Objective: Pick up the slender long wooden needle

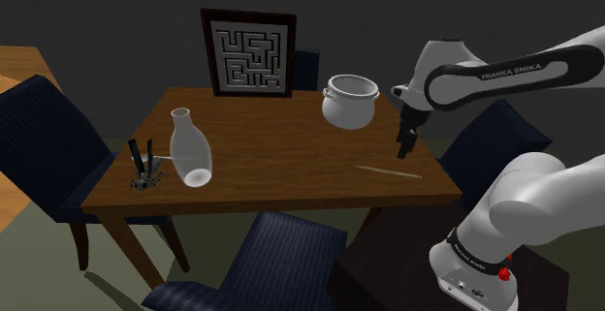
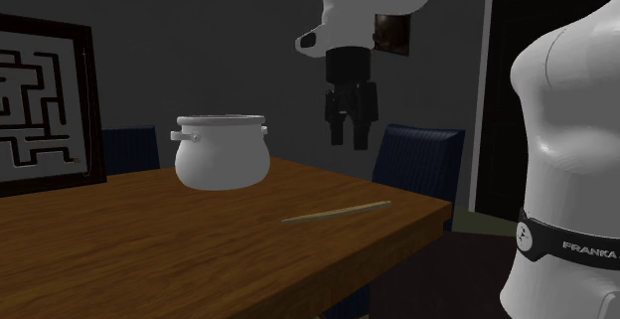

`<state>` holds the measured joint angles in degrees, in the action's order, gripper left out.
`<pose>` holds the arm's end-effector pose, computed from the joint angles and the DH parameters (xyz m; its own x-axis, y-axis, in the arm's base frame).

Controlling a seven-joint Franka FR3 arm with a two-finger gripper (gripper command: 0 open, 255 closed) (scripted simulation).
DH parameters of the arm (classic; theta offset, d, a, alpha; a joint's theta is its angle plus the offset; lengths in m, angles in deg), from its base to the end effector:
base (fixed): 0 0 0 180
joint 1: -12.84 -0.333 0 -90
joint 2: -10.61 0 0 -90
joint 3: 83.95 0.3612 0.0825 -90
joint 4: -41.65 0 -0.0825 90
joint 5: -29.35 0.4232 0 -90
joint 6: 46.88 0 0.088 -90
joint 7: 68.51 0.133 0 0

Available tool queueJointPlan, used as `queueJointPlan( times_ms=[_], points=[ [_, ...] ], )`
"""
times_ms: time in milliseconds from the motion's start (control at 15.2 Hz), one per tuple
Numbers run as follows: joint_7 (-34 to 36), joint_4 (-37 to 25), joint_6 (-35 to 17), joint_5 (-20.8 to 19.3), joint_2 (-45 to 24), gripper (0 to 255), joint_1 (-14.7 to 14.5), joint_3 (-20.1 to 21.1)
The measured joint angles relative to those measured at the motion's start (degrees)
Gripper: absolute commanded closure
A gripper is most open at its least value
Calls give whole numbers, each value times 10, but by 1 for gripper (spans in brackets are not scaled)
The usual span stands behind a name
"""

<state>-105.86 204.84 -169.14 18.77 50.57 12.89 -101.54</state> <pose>0.3045 -0.0916 0.3561 0.8690 0.4948 0.0036 0.4943 -0.8678 -0.0507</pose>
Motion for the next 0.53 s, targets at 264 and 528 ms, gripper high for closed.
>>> queueJointPlan(
  times_ms=[264,528],
  points=[
    [-73,23,-104,-11,-83,0,-11,-55],
    [-130,32,-181,-9,-152,0,-25,-96]
  ],
)
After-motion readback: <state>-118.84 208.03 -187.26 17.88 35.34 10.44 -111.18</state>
